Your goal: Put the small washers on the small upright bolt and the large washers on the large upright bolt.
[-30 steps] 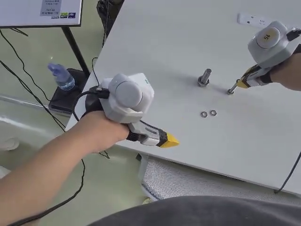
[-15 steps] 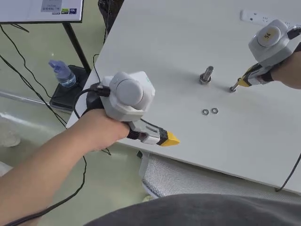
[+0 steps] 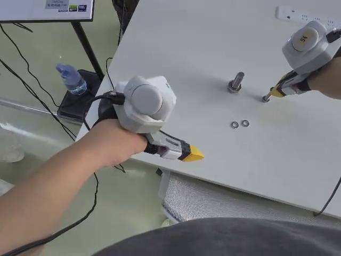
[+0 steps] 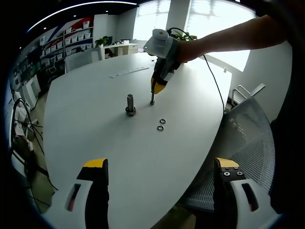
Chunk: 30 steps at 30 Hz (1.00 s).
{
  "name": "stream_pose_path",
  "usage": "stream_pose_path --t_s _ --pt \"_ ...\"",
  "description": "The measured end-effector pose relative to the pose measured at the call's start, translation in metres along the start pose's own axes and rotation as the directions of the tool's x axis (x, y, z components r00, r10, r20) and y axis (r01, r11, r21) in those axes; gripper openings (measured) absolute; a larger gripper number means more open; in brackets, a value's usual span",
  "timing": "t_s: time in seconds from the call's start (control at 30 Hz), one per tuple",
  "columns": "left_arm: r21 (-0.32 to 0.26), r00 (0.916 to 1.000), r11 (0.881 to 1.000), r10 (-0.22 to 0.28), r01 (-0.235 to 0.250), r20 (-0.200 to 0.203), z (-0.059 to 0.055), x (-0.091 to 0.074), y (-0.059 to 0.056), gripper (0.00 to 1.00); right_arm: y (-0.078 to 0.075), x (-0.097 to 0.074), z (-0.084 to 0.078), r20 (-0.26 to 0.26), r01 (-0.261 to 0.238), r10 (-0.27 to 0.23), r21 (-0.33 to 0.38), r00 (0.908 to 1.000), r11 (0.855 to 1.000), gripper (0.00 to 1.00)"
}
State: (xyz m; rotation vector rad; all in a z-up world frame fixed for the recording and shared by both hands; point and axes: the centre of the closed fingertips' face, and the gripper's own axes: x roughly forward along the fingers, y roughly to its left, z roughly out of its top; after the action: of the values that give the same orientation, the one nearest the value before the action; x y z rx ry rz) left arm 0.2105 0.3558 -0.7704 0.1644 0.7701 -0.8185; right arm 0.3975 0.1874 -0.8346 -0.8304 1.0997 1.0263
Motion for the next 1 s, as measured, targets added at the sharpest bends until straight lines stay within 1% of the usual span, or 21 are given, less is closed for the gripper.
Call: stream_pose_path --t_s 0.3,0.47,0.53,0.6,0.7,1.0 --pt "-0.005 1.0000 1.000 -0.003 0.003 0.000 0.000 0.003 0.002 0.91 0.001 0.008 -0.001 -0.002 -0.008 0.008 0.004 1.0000 1.000 0.12" --pt "-0.005 1.0000 1.000 -0.006 0.006 -0.006 -0.002 0.003 0.003 0.91 0.001 0.015 -0.003 -0.008 -0.012 0.012 -0.003 0.9999 1.000 0.12" --pt "-0.005 0.9999 1.000 -0.005 0.005 -0.010 -0.003 0.003 0.004 0.91 0.001 0.014 -0.003 -0.012 -0.013 0.013 -0.007 0.9998 1.000 0.12" --pt "-0.008 0.9999 1.000 -0.005 0.005 -0.013 -0.003 0.003 0.004 0.91 0.001 0.018 -0.004 -0.013 -0.013 0.013 -0.011 0.9998 1.000 0.12" --pt "-0.009 0.9999 1.000 -0.006 0.006 -0.015 -0.004 0.003 0.004 0.91 0.001 0.019 -0.002 -0.014 -0.013 0.013 -0.016 0.9998 1.000 0.12" --pt "-0.011 0.9996 1.000 -0.008 0.008 -0.027 -0.007 0.004 0.007 0.90 0.007 0.019 -0.005 -0.017 -0.018 0.018 -0.017 0.9997 1.000 0.12"
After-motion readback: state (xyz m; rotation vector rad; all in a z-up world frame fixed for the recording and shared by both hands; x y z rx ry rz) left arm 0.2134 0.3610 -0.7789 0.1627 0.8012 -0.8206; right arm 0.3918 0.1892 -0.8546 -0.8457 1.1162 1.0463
